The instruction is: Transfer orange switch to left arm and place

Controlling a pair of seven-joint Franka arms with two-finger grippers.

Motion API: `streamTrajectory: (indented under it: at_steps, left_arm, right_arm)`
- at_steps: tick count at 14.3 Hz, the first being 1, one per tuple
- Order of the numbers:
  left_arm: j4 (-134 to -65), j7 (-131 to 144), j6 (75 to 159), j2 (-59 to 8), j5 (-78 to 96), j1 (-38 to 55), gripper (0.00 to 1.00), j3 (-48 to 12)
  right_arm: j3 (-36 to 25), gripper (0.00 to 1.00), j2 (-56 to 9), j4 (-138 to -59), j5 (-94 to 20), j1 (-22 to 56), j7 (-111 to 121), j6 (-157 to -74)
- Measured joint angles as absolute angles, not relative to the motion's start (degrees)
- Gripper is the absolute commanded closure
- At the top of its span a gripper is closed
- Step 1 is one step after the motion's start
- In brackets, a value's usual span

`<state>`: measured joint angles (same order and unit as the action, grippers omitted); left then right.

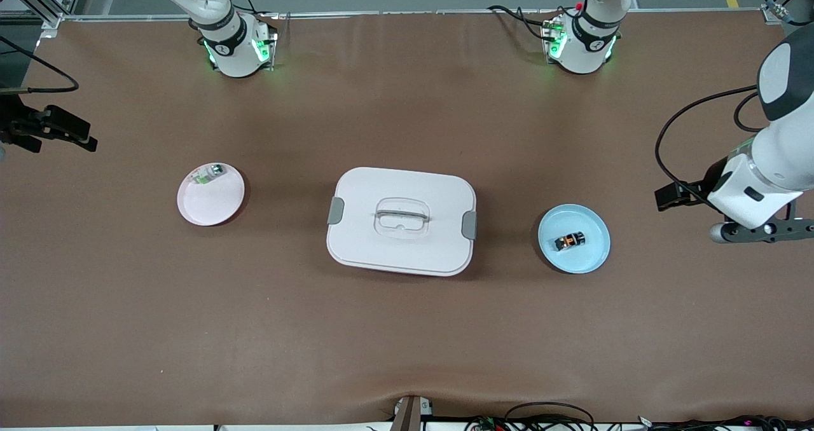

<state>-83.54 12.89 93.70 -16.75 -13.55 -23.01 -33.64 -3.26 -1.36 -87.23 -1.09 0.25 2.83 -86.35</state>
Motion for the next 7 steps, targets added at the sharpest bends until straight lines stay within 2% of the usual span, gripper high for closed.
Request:
streamTrajectory:
  at_steps: [3,7]
  left_arm:
    - [-83.6,10.7,93.3,-13.3,-13.5,-12.9,0.00,-21.7]
    - [-85.9,10.6,91.0,-5.9,-10.7,-6.8,0.00,-13.9]
  right_arm:
    - [-3.3,0.00,-1.4,-86.7,-1.0,0.2,2.8,-86.3]
    - [-3.3,0.00,-1.4,-86.1,-0.9,0.1,2.8,-86.3]
